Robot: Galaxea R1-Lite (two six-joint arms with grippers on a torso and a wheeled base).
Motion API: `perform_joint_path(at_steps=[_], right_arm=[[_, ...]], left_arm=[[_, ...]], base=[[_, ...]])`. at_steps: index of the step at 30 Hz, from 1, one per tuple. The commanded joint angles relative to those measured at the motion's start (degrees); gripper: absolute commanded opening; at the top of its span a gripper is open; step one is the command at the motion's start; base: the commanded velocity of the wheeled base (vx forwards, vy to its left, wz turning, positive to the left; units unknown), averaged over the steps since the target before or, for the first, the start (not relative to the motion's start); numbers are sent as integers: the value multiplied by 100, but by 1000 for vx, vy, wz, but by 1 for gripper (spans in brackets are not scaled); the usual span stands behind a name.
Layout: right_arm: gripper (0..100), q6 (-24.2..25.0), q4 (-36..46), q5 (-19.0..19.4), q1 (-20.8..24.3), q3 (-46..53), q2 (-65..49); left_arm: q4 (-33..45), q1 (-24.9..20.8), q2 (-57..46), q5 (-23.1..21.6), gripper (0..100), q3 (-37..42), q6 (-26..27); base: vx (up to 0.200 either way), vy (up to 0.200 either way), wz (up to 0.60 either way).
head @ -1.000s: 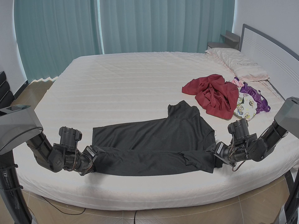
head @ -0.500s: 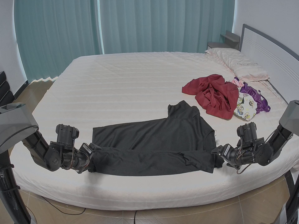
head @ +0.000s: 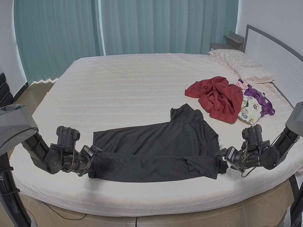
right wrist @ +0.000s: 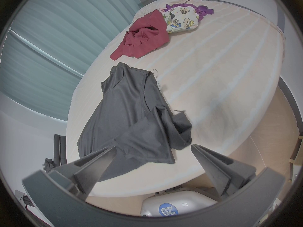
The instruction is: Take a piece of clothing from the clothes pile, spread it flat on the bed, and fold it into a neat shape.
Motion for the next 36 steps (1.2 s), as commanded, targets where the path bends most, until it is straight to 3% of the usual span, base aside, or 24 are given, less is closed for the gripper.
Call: perform_joint_path(at_steps=[1, 8, 12, 13, 14, 15, 20, 28, 36], right_arm=[[100, -9, 6, 3, 2, 3, -18], [100, -53, -3, 3, 11, 65, -45], [100, -229, -21, 3, 2, 144, -45], [100, -273, -47, 3, 2, 179, -45], [100, -273, -47, 3, 2, 179, -45], [100, -334, -170, 3, 2, 250, -27], [100, -527, -522, 12, 11, 461, 8], [100, -554, -566, 56, 134, 548, -36], [100, -563, -566, 91, 213, 584, -45]], left_arm=[[-3, -8, -1, -4, 100, 4, 17], [14, 0, -45, 4, 100, 13, 61], [339, 44, -203, -4, 100, 197, 703], [524, 97, -265, -22, 100, 426, 1309], [524, 97, -265, -22, 100, 426, 1309], [550, 211, -317, -31, 100, 690, 1925], [515, 387, -326, -321, 100, 1120, 2812], [190, 387, -36, -584, 100, 1217, 2909], [-179, 325, 307, -426, 100, 1235, 2944]], base=[[200, 0, 0], [200, 0, 0], [0, 0, 0], [0, 0, 0], [0, 0, 0], [0, 0, 0], [0, 0, 0], [0, 0, 0], [0, 0, 0]])
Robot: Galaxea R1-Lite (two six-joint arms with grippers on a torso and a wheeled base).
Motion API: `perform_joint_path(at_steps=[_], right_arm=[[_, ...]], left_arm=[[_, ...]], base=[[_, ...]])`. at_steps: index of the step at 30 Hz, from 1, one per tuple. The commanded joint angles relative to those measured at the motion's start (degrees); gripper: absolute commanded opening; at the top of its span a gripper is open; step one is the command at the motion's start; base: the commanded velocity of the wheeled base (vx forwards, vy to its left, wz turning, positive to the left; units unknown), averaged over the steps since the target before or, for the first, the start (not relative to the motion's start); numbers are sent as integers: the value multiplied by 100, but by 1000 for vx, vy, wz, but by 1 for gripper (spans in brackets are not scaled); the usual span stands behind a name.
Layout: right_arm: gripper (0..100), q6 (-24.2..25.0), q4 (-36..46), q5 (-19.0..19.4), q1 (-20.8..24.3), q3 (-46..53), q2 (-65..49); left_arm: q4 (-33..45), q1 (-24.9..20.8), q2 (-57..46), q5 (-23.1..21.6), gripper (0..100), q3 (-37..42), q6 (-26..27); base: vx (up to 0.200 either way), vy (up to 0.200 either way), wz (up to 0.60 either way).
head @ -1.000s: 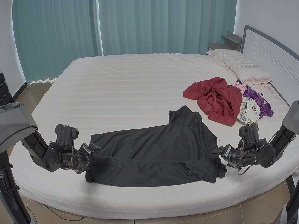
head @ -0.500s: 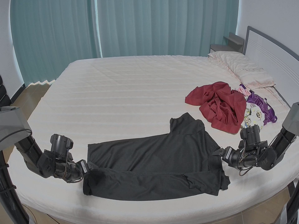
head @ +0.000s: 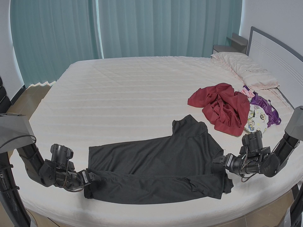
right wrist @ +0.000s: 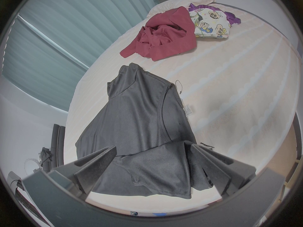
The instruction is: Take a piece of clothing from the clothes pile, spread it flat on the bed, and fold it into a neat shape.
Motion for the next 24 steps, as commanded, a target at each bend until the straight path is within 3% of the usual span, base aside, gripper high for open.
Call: perform_joint_path(at_steps=[1, 6, 7, 12, 16, 24], right_arm=[[100, -6, -3, 3, 31, 15, -4], [100, -41, -3, 3, 31, 24, 4], [100, -49, -3, 3, 31, 24, -4], [100, -49, -3, 3, 31, 24, 4], [100, -49, -3, 3, 22, 24, -4], [100, -49, -3, 12, 31, 24, -4]], left_arm=[[-40, -46, 225, 47, 100, 7, 7], [-49, -160, 322, 91, 100, -11, 16], [-49, -178, 339, 100, 0, -28, 16], [-5, -178, 401, 434, 0, 68, 306], [13, -72, 357, 575, 0, 429, 895], [30, -72, 269, 750, 0, 473, 922]], base=[[0, 0, 0], [0, 0, 0], [0, 0, 0], [0, 0, 0], [0, 0, 0], [0, 0, 0]])
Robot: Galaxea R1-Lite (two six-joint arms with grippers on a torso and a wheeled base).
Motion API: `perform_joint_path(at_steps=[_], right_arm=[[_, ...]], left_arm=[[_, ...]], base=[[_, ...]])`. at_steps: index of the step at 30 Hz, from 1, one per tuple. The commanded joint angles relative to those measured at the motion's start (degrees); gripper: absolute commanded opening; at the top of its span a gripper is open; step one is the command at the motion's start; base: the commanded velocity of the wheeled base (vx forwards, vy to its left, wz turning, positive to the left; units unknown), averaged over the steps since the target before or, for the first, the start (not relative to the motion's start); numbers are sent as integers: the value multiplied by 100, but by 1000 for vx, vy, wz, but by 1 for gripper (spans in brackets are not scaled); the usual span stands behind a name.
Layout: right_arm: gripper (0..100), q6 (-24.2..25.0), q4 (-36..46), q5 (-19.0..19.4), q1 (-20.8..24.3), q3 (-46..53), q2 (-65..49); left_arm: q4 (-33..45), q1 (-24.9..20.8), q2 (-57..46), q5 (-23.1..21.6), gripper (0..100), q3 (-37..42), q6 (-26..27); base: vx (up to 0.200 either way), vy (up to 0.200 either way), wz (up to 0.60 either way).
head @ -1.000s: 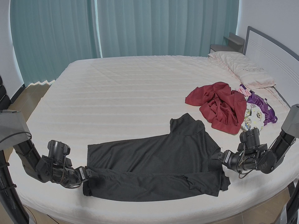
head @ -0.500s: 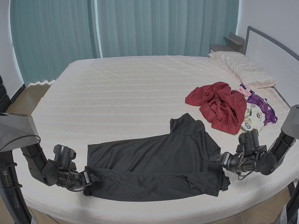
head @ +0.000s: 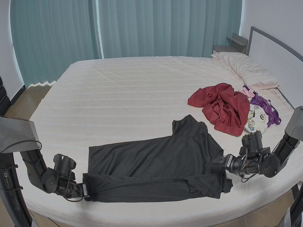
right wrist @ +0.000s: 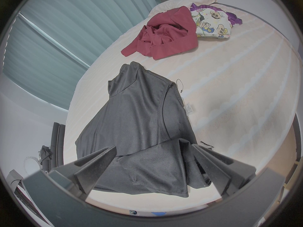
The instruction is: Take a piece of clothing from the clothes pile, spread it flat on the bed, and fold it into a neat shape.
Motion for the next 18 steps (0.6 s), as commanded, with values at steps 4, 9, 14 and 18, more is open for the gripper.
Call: perform_joint_path(at_steps=[4, 9, 14, 18], right_arm=[[100, 1, -3, 8, 4, 0, 11], [100, 1, -3, 8, -4, -9, 11], [100, 1, -3, 8, -4, -9, 11], [100, 1, -3, 8, 22, -9, 11]], left_arm=[[6, 8, -19, 19, 0, 5, -12], [-12, -9, -10, 10, 100, 58, 6], [-65, 8, -239, -157, 100, 137, 15], [-56, 52, -625, -588, 100, 66, -91]], base=[[0, 0, 0], [0, 0, 0], [0, 0, 0], [0, 0, 0]])
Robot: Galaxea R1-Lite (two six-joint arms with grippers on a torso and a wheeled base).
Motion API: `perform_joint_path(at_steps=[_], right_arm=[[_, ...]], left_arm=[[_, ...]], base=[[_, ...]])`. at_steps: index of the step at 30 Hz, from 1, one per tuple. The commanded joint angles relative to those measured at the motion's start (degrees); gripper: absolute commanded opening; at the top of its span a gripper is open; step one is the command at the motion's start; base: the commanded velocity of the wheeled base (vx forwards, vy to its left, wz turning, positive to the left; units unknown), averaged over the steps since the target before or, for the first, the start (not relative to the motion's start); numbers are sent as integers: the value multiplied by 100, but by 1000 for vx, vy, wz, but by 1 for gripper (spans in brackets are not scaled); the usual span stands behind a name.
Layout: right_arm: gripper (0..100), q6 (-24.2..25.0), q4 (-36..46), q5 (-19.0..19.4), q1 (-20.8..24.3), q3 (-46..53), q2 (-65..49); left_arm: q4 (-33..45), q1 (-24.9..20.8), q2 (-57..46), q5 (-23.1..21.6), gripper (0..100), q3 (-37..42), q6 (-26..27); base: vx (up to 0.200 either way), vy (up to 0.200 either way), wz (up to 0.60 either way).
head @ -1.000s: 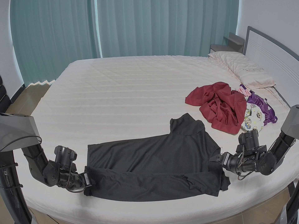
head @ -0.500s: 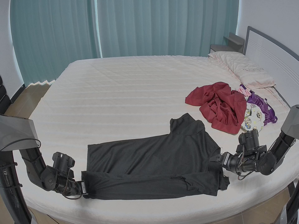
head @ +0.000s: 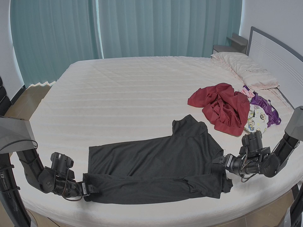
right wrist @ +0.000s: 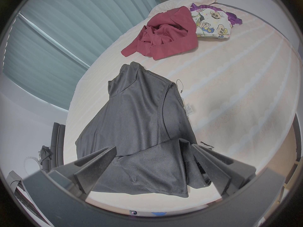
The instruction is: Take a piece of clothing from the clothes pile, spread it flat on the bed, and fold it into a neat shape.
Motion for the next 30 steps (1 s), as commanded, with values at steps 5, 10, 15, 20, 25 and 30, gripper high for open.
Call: perform_joint_path(at_steps=[5, 10, 15, 20, 25, 30], right_arm=[[100, 1, -3, 4, 44, 0, 19], [100, 1, -3, 4, 44, 0, 28], [100, 1, -11, 4, 44, 0, 37], [100, 1, -11, 4, 44, 0, 54], [100, -8, -11, 4, 44, 17, 46], [100, -360, -38, 215, 27, 70, 283]], left_arm=[[-128, 261, -290, -316, 100, -259, -209], [-523, 287, 273, -237, 100, -453, -218], [-971, 287, 563, -193, 100, -514, -332], [-989, 287, 774, -193, 0, -646, -324], [-980, 287, 818, -184, 0, -716, -561], [-998, 287, 782, -193, 0, -716, -869]], base=[[0, 0, 0], [0, 0, 0], [0, 0, 0], [0, 0, 0], [0, 0, 0], [0, 0, 0]])
